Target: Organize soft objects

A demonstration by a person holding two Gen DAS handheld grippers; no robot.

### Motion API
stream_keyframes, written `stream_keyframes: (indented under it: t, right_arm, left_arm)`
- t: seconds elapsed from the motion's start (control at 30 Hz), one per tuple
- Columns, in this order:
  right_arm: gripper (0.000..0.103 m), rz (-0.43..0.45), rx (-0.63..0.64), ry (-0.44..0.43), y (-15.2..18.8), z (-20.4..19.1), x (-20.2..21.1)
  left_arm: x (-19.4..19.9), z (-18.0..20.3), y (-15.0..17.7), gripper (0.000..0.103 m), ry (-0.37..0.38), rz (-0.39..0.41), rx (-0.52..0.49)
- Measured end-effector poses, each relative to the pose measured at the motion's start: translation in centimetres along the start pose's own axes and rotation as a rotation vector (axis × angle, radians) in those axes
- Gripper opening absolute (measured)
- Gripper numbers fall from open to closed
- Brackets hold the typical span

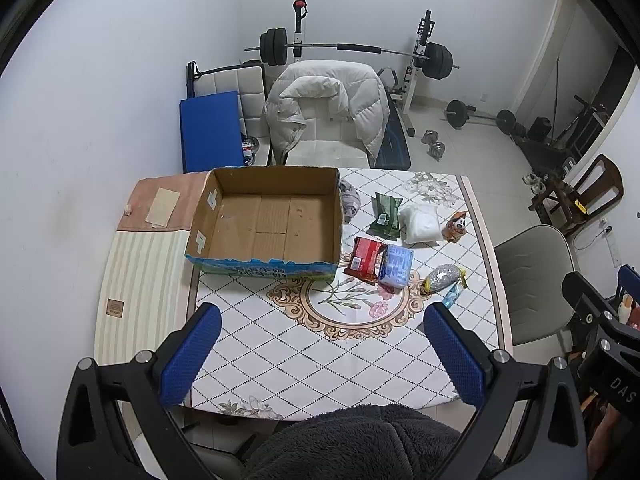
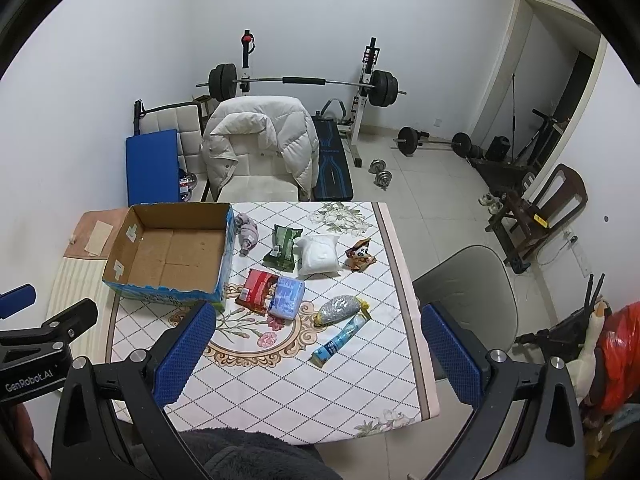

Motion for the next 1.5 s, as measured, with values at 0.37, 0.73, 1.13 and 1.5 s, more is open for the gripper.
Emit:
stream_keyframes:
  t: [0.37, 0.73, 1.13, 1.5]
  right_arm:
    - [0.103, 0.005, 0.016, -0.006, -0.7, -0.8, 0.1]
    - [0.103, 0.007, 0.015, -0.005, -0.7, -1.0, 0.1]
    - [0.103, -0.035, -0.034, -0.046, -2.0, -0.2, -3.1]
    - [0.103, -0.348, -0.224, -0.076, -5.2, 6.7, -28.0]
  left_arm:
    - [-0.1, -0.5, -0.9, 0.103, 0.000, 0.005, 0.003]
    - [-0.3, -0.8, -1.2, 0.103, -0.003, 0.005, 0.004]
    - [-3.1, -1.3, -3.5, 0.103, -0.038, 0.009, 0.009]
    - [-22.9, 4.7, -11.6, 0.103, -0.026, -0.193, -0.149]
Point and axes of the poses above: each gripper's, at about its wrist camera, not at the fingertips, and x roughly against the way its jaws point, z to its right, y to its underside, the point moved 4 cm from there along -x, roughly the way its jaws point, and after that the axes turned 8 degrees about -x, right-handed, at the moved point
